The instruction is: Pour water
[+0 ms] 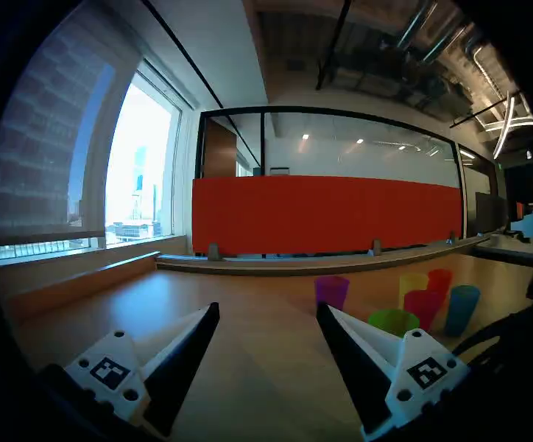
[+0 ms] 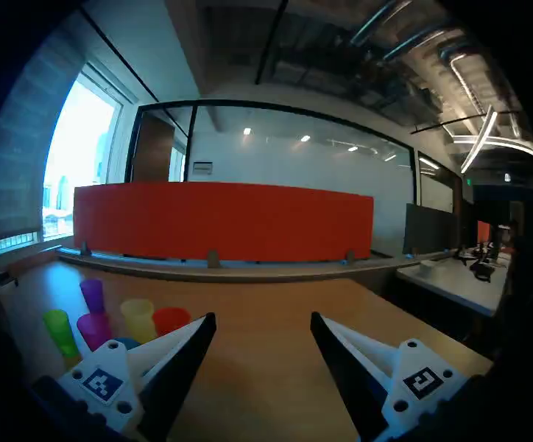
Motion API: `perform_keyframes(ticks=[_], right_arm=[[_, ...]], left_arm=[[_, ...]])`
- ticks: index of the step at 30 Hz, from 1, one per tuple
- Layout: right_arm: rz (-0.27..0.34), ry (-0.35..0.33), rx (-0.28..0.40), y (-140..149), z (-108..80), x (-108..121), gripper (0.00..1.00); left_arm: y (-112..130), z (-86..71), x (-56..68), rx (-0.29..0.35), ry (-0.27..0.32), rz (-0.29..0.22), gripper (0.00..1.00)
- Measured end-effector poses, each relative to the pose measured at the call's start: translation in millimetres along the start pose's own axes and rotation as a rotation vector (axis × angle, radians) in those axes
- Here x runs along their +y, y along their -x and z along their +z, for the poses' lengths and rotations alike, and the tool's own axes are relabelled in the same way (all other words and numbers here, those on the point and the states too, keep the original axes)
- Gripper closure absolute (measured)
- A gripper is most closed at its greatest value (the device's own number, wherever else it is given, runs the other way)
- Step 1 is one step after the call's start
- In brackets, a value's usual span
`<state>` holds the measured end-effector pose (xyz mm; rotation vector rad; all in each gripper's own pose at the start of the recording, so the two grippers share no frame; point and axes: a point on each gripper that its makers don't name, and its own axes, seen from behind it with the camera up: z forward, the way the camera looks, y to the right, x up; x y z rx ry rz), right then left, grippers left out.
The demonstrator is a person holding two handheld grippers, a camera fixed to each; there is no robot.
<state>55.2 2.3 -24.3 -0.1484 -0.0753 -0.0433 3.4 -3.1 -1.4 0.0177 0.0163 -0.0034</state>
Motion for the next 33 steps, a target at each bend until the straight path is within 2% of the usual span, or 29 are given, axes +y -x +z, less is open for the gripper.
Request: perform_keyframes(ticks=[23,33], right_arm=[[0.004,0.003,0.010,-2.8,-2.7,8.4,0.00],[0.026,-0.018,0.038,-4.1,0.0,9.3,0.00]], left_arm=[[3.4,1.4,1.3,-0.016,0.007,0.002,0.02],[2.1,2.2,1.0,-0.016,0.008,0.002,0.02]])
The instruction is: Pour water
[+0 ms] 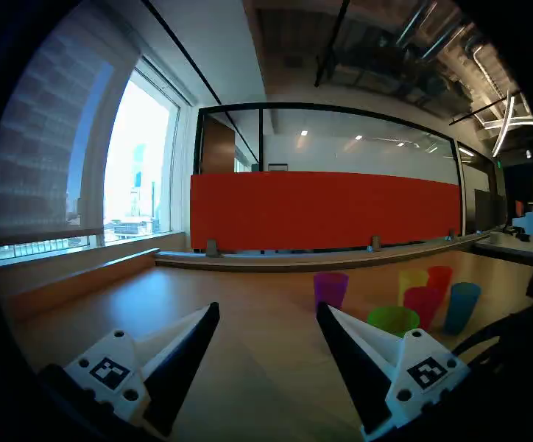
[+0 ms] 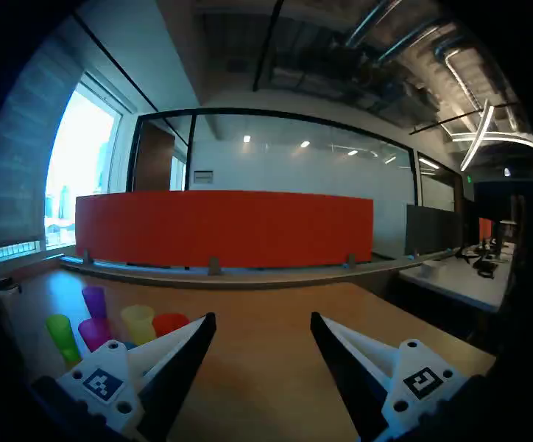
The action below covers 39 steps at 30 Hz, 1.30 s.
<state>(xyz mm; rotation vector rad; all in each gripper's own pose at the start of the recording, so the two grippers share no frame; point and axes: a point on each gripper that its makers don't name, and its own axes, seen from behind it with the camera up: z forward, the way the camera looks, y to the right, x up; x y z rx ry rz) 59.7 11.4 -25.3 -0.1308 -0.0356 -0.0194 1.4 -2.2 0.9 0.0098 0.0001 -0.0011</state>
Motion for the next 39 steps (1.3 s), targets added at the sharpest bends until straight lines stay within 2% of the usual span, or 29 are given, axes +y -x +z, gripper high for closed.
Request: perform_keyframes(ticks=[8,17,24,32,39], right_arm=[[-0.023,-0.036,0.000,14.6,10.1,-3.5,0.00],[-0.074,-0.077,0.073,22.7,18.6,-19.5,0.00],[-0.041,-0.118,0.097,22.9,22.5,-27.2,0.00],[-0.032,-0.099,0.071,41.6,26.7,-15.0,0.00],[-0.027,-0.100,0.077,41.7,27.2,-14.3,0.00]], left_arm=[[-0.3,-0.5,0.0,-0.001,0.000,0.001,0.01],[-0.2,-0.5,0.1,0.000,0.000,0.001,0.02],[0.4,-0.5,0.0,0.000,0.000,0.001,0.02],[0.3,-0.6,0.1,0.000,0.000,0.001,0.02],[0.4,-0.6,-0.1,0.000,0.000,0.001,0.01]])
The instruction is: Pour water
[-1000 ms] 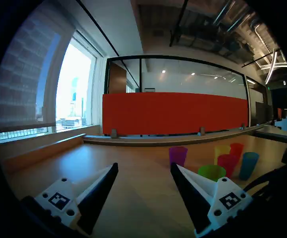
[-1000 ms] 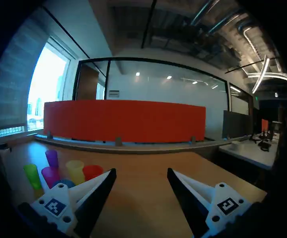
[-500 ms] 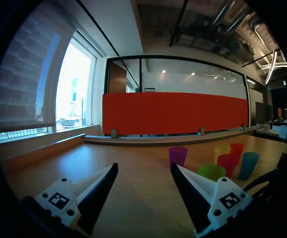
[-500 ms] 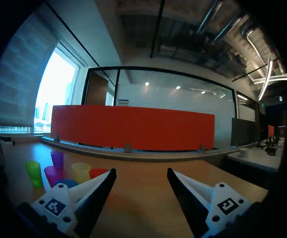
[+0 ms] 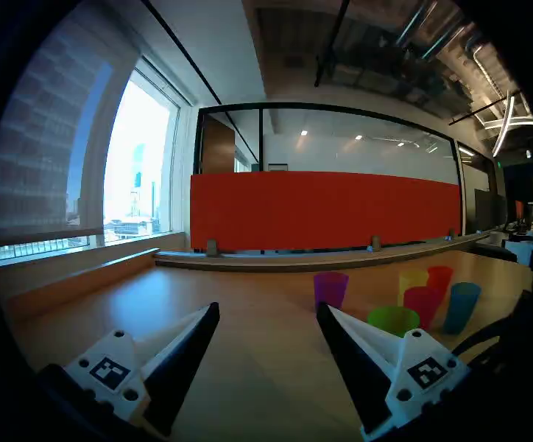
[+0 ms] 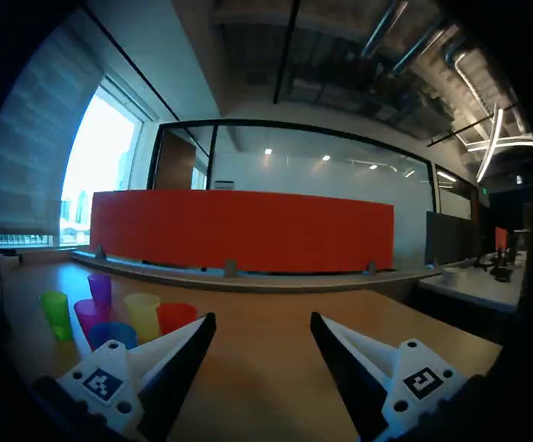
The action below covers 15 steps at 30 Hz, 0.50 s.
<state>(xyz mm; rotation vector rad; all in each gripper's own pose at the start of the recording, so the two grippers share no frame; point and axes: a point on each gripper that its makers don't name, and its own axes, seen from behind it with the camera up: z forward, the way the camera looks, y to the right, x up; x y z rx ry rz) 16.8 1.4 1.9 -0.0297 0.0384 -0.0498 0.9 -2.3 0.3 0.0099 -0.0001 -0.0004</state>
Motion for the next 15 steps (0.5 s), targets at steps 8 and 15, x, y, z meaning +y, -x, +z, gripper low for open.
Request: perform_keyframes(ticks=[8,15], right_arm=[[0.026,0.001,-0.015,8.1,1.7,4.7,0.00],[0.035,0.001,-0.023,12.4,1.2,5.5,0.00]], left_arm=[[0.1,0.2,0.0,0.000,0.000,0.000,0.02],[0.1,0.2,-0.2,0.000,0.000,0.000,0.02]])
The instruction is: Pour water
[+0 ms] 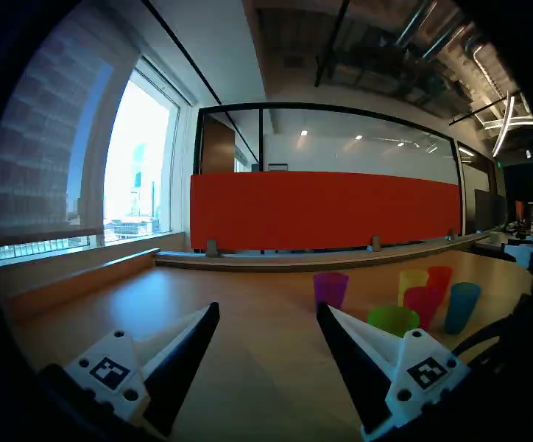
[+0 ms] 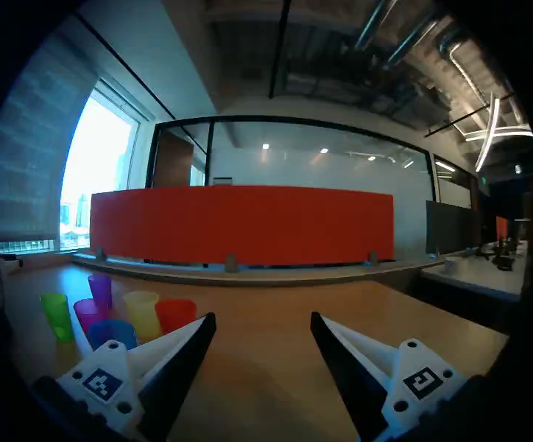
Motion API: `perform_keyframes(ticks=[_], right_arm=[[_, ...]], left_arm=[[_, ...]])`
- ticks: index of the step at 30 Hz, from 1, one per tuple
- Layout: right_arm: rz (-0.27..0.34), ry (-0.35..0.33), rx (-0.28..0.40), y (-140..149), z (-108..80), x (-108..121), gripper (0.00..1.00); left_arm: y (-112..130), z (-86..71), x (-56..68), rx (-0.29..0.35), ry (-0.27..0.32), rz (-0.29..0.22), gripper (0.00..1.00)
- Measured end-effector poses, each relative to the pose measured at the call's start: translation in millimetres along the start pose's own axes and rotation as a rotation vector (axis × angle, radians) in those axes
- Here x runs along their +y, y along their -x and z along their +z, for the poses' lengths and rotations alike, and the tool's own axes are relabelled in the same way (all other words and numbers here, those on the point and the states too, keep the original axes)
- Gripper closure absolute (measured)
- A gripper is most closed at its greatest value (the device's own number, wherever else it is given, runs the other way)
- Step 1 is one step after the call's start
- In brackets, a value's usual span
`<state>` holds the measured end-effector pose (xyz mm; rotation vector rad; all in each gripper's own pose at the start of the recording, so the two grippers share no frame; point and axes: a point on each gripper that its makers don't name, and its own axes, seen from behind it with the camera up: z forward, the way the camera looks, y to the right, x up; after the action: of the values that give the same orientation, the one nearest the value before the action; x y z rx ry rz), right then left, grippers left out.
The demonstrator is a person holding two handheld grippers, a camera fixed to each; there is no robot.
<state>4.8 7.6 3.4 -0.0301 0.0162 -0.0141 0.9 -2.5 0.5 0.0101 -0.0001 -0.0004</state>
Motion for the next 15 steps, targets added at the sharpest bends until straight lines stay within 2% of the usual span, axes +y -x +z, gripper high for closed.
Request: perform_keyframes(ticks=[15], right_arm=[[0.011,0.001,-0.014,1.5,-1.0,1.3,0.00]], left_arm=[[0.3,0.2,0.4,0.000,0.000,0.000,0.02]])
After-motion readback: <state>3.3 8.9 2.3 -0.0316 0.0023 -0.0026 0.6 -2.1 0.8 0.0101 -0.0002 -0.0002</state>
